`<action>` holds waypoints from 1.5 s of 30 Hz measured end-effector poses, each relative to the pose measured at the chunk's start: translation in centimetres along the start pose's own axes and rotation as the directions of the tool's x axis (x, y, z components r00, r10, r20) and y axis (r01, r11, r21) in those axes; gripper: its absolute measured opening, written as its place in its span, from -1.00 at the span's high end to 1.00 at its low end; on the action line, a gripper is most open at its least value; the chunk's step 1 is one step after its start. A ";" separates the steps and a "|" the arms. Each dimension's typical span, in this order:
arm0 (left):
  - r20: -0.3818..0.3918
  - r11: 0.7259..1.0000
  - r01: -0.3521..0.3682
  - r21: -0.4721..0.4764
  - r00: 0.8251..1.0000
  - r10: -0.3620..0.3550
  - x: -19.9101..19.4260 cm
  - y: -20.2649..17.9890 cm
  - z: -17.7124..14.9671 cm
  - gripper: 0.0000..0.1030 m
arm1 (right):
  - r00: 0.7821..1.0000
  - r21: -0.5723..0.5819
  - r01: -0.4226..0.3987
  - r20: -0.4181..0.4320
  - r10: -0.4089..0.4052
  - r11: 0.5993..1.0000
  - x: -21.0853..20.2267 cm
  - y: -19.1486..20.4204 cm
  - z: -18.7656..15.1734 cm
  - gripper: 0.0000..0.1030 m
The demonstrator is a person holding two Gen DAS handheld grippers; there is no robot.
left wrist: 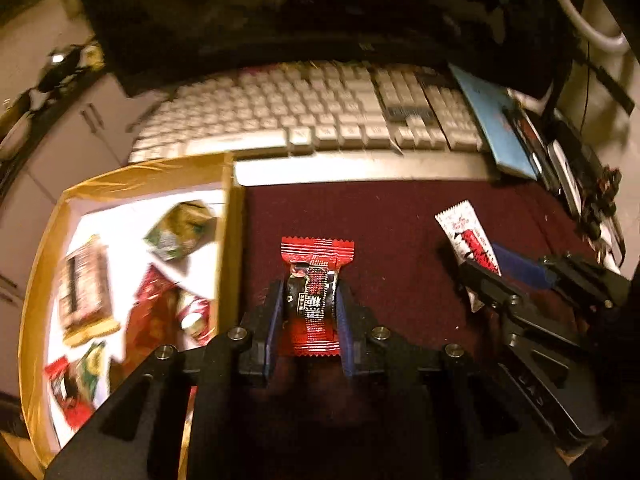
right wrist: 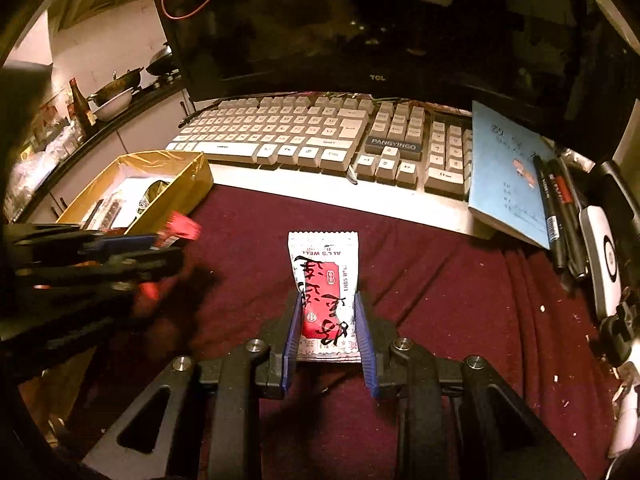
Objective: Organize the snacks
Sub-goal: 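Carry both candies over the tray and open both grippers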
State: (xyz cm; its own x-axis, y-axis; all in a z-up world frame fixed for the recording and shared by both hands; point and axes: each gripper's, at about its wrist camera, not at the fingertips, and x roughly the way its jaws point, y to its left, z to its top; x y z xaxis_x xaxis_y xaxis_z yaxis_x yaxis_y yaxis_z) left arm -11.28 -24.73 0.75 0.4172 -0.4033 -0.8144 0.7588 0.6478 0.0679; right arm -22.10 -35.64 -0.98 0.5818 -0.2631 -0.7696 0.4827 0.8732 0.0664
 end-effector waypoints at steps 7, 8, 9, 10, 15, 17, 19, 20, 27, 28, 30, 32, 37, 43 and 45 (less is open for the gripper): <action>0.104 0.989 -0.041 -0.140 0.993 0.055 -3.6 1.9 -2.6 0.57 | 0.999 -0.044 0.017 0.042 -0.015 0.999 -0.6 1.0 -0.1 0.48; 0.112 0.987 -0.039 -0.153 0.992 0.057 -4.0 2.1 -2.9 0.57 | 0.999 -0.048 0.012 0.042 -0.010 0.999 -0.6 1.1 -0.1 0.48; 0.121 0.985 -0.036 -0.170 0.991 0.057 -4.6 2.4 -3.2 0.57 | 0.999 -0.053 0.009 0.042 -0.006 0.999 -0.6 1.2 -0.1 0.48; 0.130 0.983 -0.034 -0.182 0.990 0.058 -4.8 2.9 -3.1 0.57 | 0.999 -0.057 0.008 0.043 -0.006 0.998 -0.6 1.3 -0.1 0.48; 0.173 0.960 -0.119 -0.255 0.971 0.166 -6.8 6.0 -3.9 0.57 | 0.998 -0.064 -0.031 0.060 0.035 0.997 -1.0 1.5 -0.2 0.49; 0.170 0.946 -0.123 -0.299 0.969 0.179 -7.1 8.2 -4.3 0.57 | 0.994 -0.059 -0.076 0.073 0.080 0.995 -1.4 1.5 -0.1 0.49; 0.164 0.924 -0.132 -0.359 0.966 0.202 -7.3 10.9 -5.1 0.57 | 0.987 -0.056 -0.133 0.078 0.137 0.990 -1.8 1.6 -0.1 0.49; 0.156 0.912 -0.134 -0.387 0.966 0.208 -7.3 12.2 -5.4 0.57 | 0.984 -0.058 -0.156 0.076 0.160 0.986 -1.9 1.8 -0.1 0.50; 0.106 0.866 -0.128 -0.483 0.973 0.203 -5.2 17.3 -7.1 0.57 | 0.934 -0.057 -0.355 0.028 0.357 0.933 -3.4 5.8 1.1 0.50; 0.096 0.866 -0.125 -0.483 0.976 0.194 -4.9 17.3 -7.2 0.57 | 0.923 -0.058 -0.383 0.022 0.385 0.922 -3.5 6.9 1.5 0.50; 0.082 0.875 -0.124 -0.469 0.980 0.182 -4.2 17.2 -7.2 0.57 | 0.910 -0.064 -0.412 0.011 0.414 0.909 -3.2 8.8 2.3 0.50; 0.077 0.875 -0.130 -0.466 0.980 0.186 -3.7 17.1 -7.4 0.57 | 0.908 -0.080 -0.418 -0.012 0.418 0.905 -2.1 10.9 3.2 0.50; 0.063 0.868 -0.157 -0.471 0.975 0.211 -3.0 17.6 -7.8 0.57 | 0.914 -0.116 -0.405 -0.072 0.399 0.907 0.9 15.2 5.2 0.50; 0.078 0.864 -0.150 -0.480 0.974 0.213 -2.7 18.1 -8.2 0.57 | 0.924 -0.129 -0.382 -0.084 0.374 0.915 4.1 18.0 6.5 0.50; 0.078 0.862 -0.158 -0.481 0.972 0.221 -2.6 18.2 -8.2 0.57 | 0.926 -0.130 -0.377 -0.071 0.371 0.917 4.6 18.2 6.5 0.50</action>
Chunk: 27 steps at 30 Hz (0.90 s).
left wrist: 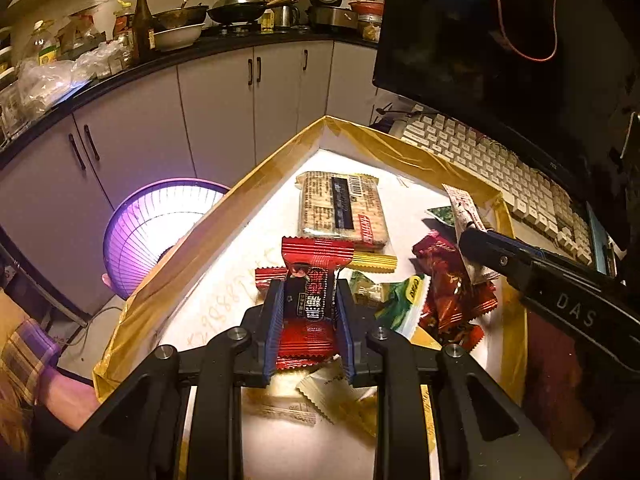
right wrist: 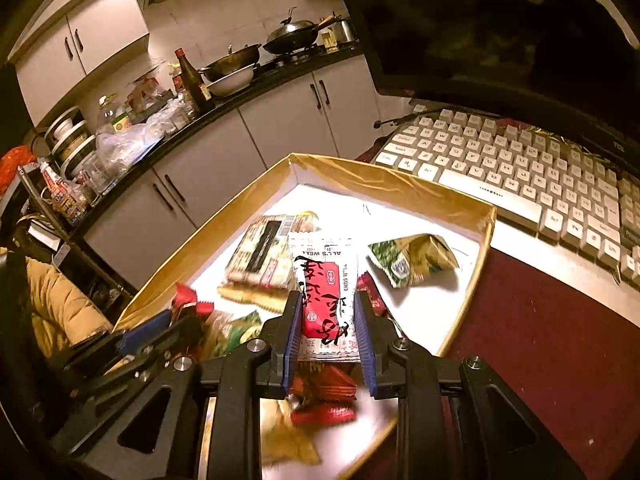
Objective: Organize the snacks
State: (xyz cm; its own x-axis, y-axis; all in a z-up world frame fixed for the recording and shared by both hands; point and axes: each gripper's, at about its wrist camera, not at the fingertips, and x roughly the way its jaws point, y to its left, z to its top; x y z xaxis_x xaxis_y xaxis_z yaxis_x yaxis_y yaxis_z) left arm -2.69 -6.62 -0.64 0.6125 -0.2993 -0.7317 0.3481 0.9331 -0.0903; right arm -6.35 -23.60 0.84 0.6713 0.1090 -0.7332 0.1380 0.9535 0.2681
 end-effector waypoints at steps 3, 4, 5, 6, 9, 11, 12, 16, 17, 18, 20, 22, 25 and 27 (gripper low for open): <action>0.005 1.000 0.012 -0.015 1.000 -0.012 0.1 0.2 0.0 0.57 | 1.000 0.006 -0.003 0.002 0.003 1.000 0.7 -0.4 -0.2 0.50; 0.008 1.000 0.014 -0.013 1.000 -0.013 0.1 0.1 0.0 0.57 | 1.000 0.009 -0.012 0.002 0.012 1.000 0.7 -0.6 -0.2 0.50; 0.010 1.000 0.012 -0.009 1.000 -0.012 0.1 0.0 0.0 0.57 | 1.000 0.009 -0.017 0.004 0.017 1.000 0.8 -0.6 -0.2 0.50; 0.013 1.000 0.008 -0.006 1.000 -0.008 0.1 -0.1 0.0 0.57 | 1.000 0.010 -0.018 0.004 0.017 1.000 0.9 -0.7 -0.4 0.49; 0.017 1.000 -0.003 -0.003 1.000 0.003 0.4 -0.2 -0.1 0.57 | 1.000 0.020 -0.031 -0.001 0.031 0.999 1.3 -0.9 -0.6 0.48; 0.021 1.000 -0.013 0.000 1.000 0.013 0.4 -0.5 -0.1 0.57 | 1.000 0.016 -0.026 -0.001 0.026 1.000 1.4 -0.8 -0.6 0.42; 0.020 1.000 -0.017 0.002 1.000 0.017 0.5 -0.6 0.0 0.57 | 1.000 0.023 -0.026 -0.004 0.026 0.999 1.6 -0.9 -0.6 0.41; 0.019 1.000 -0.014 -0.025 1.000 0.015 0.4 -0.2 -0.1 0.54 | 0.999 0.045 -0.048 0.003 0.048 0.998 1.4 -1.2 -0.7 0.34; 0.014 0.999 -0.013 -0.036 1.000 0.013 0.4 0.1 -0.1 0.47 | 0.998 0.052 -0.056 0.008 0.056 0.997 1.3 -1.3 -0.7 0.30; 0.008 0.999 -0.011 -0.046 1.000 0.011 0.5 0.3 -0.1 0.33 | 0.998 0.062 -0.069 0.013 0.069 0.996 1.2 -1.4 -0.7 0.23; -0.005 0.998 0.003 -0.066 1.000 -0.003 0.6 0.6 -0.2 0.19 | 0.995 0.084 -0.092 0.034 0.089 0.992 0.8 -1.7 -0.7 0.10; -0.006 0.997 0.009 -0.079 1.000 -0.010 0.7 0.8 -0.1 0.18 | 0.993 0.094 -0.107 0.054 0.103 0.990 0.5 -1.8 -0.6 0.08; -0.006 0.998 0.001 -0.069 1.000 -0.002 0.7 0.4 -0.1 0.11 | 0.990 0.090 -0.122 0.079 0.115 0.988 0.0 -1.7 -0.6 -0.06; -0.008 0.998 0.000 -0.062 1.000 0.000 0.8 0.3 -0.2 0.09 | 0.987 0.082 -0.134 0.096 0.126 0.988 -0.3 -1.6 -0.5 -0.07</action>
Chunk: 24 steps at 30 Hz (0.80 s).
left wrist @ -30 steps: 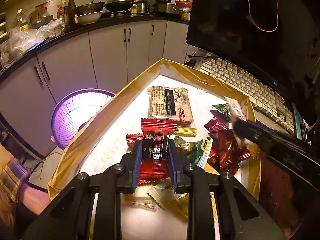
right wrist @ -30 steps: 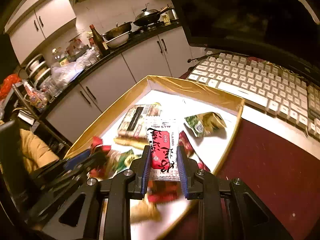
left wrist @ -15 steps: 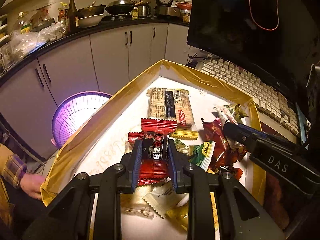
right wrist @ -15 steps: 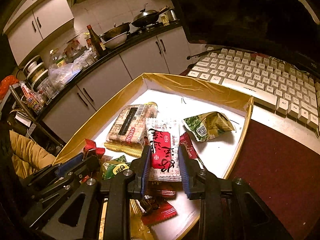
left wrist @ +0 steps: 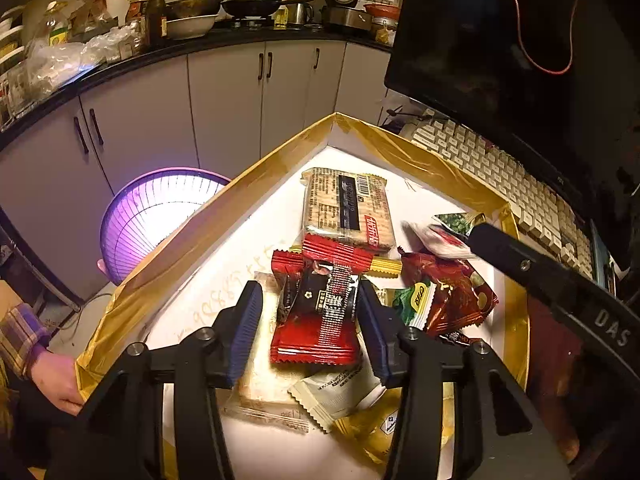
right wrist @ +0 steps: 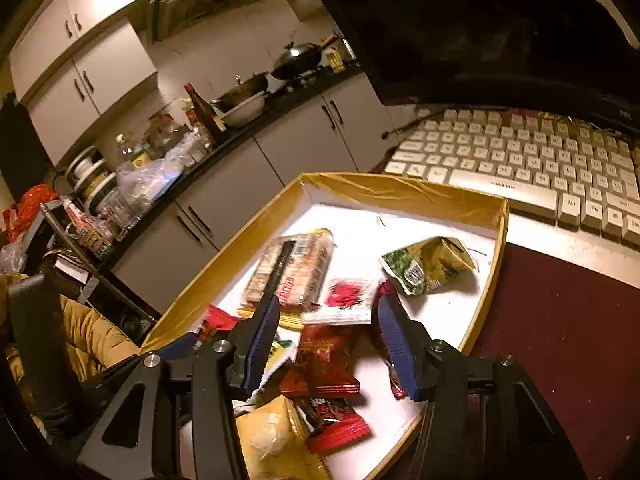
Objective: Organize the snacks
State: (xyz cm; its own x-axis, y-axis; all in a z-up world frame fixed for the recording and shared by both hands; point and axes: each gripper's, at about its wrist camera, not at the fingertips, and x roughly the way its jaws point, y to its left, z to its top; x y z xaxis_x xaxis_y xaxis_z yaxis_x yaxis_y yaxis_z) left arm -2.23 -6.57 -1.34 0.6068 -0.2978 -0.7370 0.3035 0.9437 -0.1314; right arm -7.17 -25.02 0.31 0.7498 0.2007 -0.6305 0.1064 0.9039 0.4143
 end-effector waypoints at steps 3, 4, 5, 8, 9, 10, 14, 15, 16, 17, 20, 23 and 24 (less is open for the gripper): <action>-0.005 1.000 0.004 -0.006 1.000 -0.004 0.1 0.1 -0.1 0.05 | 1.000 -0.002 -0.006 0.013 0.006 1.000 -0.2 0.1 0.0 -0.18; -0.006 1.000 0.006 -0.008 1.000 -0.006 0.1 0.2 -0.1 0.05 | 1.000 0.001 -0.007 0.009 0.007 1.000 -0.1 0.1 0.0 -0.18; -0.008 1.000 0.006 -0.011 1.000 -0.006 0.1 0.2 -0.1 0.04 | 1.000 0.005 -0.005 0.006 0.005 1.000 0.0 0.0 0.0 -0.18; -0.015 1.000 0.003 -0.011 1.000 -0.003 0.2 0.2 0.0 0.04 | 1.000 0.008 -0.006 0.006 0.006 1.000 0.0 0.0 0.0 -0.18; -0.015 1.000 -0.001 -0.009 1.000 0.000 0.2 0.1 0.0 0.04 | 1.000 0.005 -0.007 0.009 0.007 1.000 0.0 0.0 0.0 -0.18; -0.015 1.000 -0.005 -0.008 1.000 0.005 0.3 0.0 0.0 0.04 | 1.000 0.003 -0.008 0.012 0.008 1.000 -0.1 0.0 -0.1 -0.18; -0.020 1.000 -0.027 0.007 0.999 0.027 0.5 -0.4 0.1 0.04 | 1.000 0.005 -0.011 0.018 0.011 1.000 -0.3 0.0 -0.2 -0.18; -0.021 0.999 -0.033 0.012 0.999 0.033 0.5 -0.5 0.2 0.04 | 1.000 0.006 -0.011 0.018 0.011 1.000 -0.3 0.0 -0.2 -0.18; -0.021 0.999 -0.036 0.013 0.999 0.036 0.5 -0.6 0.2 0.04 | 1.000 0.006 -0.013 0.017 0.012 1.000 -0.3 0.0 -0.2 -0.18; -0.021 0.999 -0.038 0.012 0.999 0.039 0.6 -0.6 0.2 0.04 | 1.000 0.006 -0.012 0.015 0.012 1.000 -0.3 0.0 -0.2 -0.18; -0.023 0.998 -0.053 0.027 0.998 0.053 0.7 -0.9 0.2 0.04 | 1.000 0.006 -0.015 0.018 0.015 1.000 -0.5 0.2 -0.3 -0.18; -0.022 0.997 -0.063 0.040 0.998 0.064 0.7 -1.1 0.1 0.04 | 1.000 0.005 -0.014 0.018 0.014 1.000 -0.5 0.3 -0.3 -0.18; -0.021 0.997 -0.068 0.038 0.997 0.069 0.7 -1.1 0.1 0.04 | 1.000 0.007 -0.014 0.017 0.014 1.000 -0.4 0.3 -0.3 -0.20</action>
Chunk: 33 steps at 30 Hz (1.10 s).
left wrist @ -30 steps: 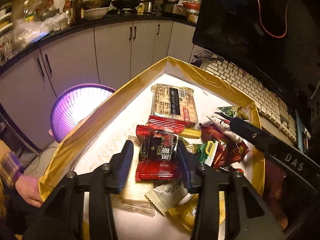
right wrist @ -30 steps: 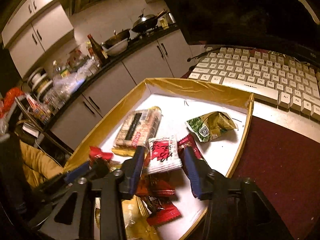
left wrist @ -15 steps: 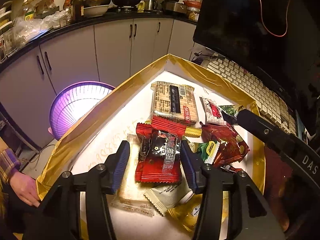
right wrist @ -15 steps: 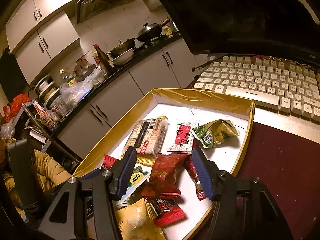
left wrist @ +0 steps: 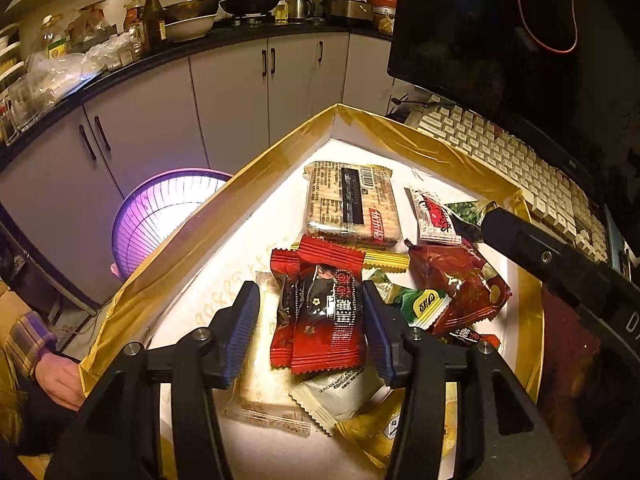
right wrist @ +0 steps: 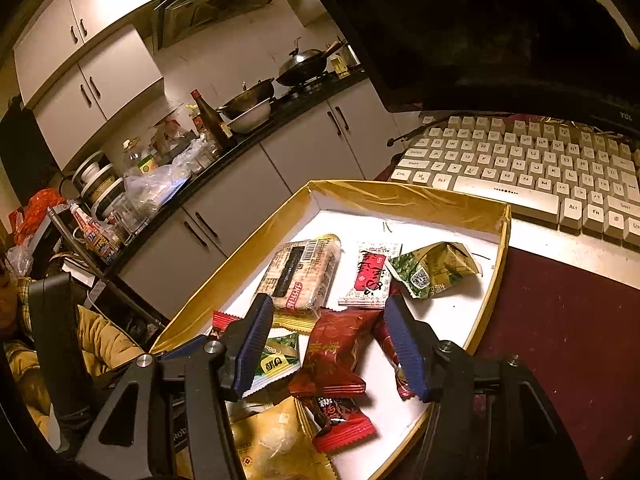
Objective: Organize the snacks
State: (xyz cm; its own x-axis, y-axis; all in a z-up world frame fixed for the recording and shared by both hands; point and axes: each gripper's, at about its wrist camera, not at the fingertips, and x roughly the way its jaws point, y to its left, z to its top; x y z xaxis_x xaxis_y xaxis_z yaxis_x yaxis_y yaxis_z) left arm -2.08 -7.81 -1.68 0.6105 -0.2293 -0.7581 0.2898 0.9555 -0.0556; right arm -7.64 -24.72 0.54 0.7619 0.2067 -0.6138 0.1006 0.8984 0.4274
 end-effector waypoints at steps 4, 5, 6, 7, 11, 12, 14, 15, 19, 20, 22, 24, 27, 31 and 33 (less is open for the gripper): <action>-0.003 1.000 -0.025 0.014 1.000 0.025 0.0 -0.4 0.1 -0.07 | 1.000 0.012 0.000 0.006 0.000 1.000 -0.2 -0.1 0.1 -0.25; -0.002 0.999 -0.035 0.019 0.999 0.035 -0.1 -0.5 0.1 -0.10 | 1.000 0.014 0.001 0.010 -0.001 1.000 -0.4 -0.1 0.2 -0.28; 0.001 0.999 -0.042 0.022 0.999 0.042 -0.3 -0.6 0.1 -0.11 | 1.000 0.019 0.001 0.014 -0.001 1.000 -0.5 -0.2 0.2 -0.31; 0.006 0.999 -0.042 0.025 0.999 0.042 -0.7 -0.6 0.0 -0.11 | 1.000 0.026 0.000 0.014 -0.001 1.000 -0.6 -0.3 0.3 -0.31; 0.033 0.998 -0.042 0.047 0.999 0.041 -2.3 -1.2 0.1 -0.13 | 1.000 0.074 0.004 -0.012 -0.003 0.997 -1.3 -0.7 0.3 -0.31; 0.044 0.997 -0.050 0.051 0.998 0.047 -2.8 -1.3 0.2 -0.18 | 1.000 0.074 0.017 -0.018 -0.015 0.997 -1.6 -0.6 0.2 -0.31; 0.062 0.998 -0.044 0.055 0.997 0.040 -3.8 -1.5 0.4 -0.23 | 0.998 0.078 0.054 -0.015 -0.053 0.995 -2.7 -0.3 -0.2 -0.31; 0.072 0.998 -0.035 0.047 0.997 0.032 -4.2 -1.5 0.4 -0.29 | 0.997 0.080 0.076 -0.020 -0.075 0.994 -3.2 -0.2 -0.5 -0.31; 0.099 0.999 -0.030 0.026 0.995 0.027 -5.5 -1.9 -0.2 -0.39 | 0.993 0.082 0.114 -0.021 -0.113 0.990 -5.3 -0.1 -2.0 -0.31; 0.100 0.999 -0.032 0.026 0.995 0.029 -5.7 -2.0 -0.4 -0.41 | 0.993 0.086 0.114 -0.020 -0.113 0.990 -5.8 -0.2 -2.4 -0.31; 0.087 0.999 -0.016 0.044 0.996 0.012 -5.8 -2.5 -0.9 -0.43 | 0.992 0.097 0.126 -0.024 -0.124 0.987 -6.6 -0.6 -3.1 -0.31; 0.061 0.998 0.009 0.067 0.998 -0.013 -5.7 -2.8 -1.5 -0.46 | 0.990 0.112 0.140 -0.027 -0.137 0.984 -7.1 -1.0 -3.7 -0.31; 0.029 0.998 0.015 0.065 0.999 -0.017 -5.5 -2.6 -2.1 -0.46 | 0.989 0.129 0.149 -0.038 -0.145 0.980 -7.5 -1.4 -4.6 -0.31; 0.030 0.996 -0.001 0.089 1.000 -0.001 -6.0 -2.7 -2.5 -0.46 | 0.988 0.132 0.155 -0.026 -0.152 0.979 -8.0 -1.0 -5.3 -0.32; 0.036 0.996 -0.005 0.091 0.999 0.002 -6.4 -2.6 -2.5 -0.47 | 0.988 0.121 0.154 -0.027 -0.151 0.981 -8.1 -0.6 -5.5 -0.32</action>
State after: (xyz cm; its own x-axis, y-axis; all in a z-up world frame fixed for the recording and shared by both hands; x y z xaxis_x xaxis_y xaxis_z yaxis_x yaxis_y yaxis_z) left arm -8.57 -8.38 1.67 0.6371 -0.2337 -0.7345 0.3523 0.9358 0.0078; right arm -17.40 -24.80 1.61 0.7205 0.0786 -0.6890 0.2931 0.8660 0.4053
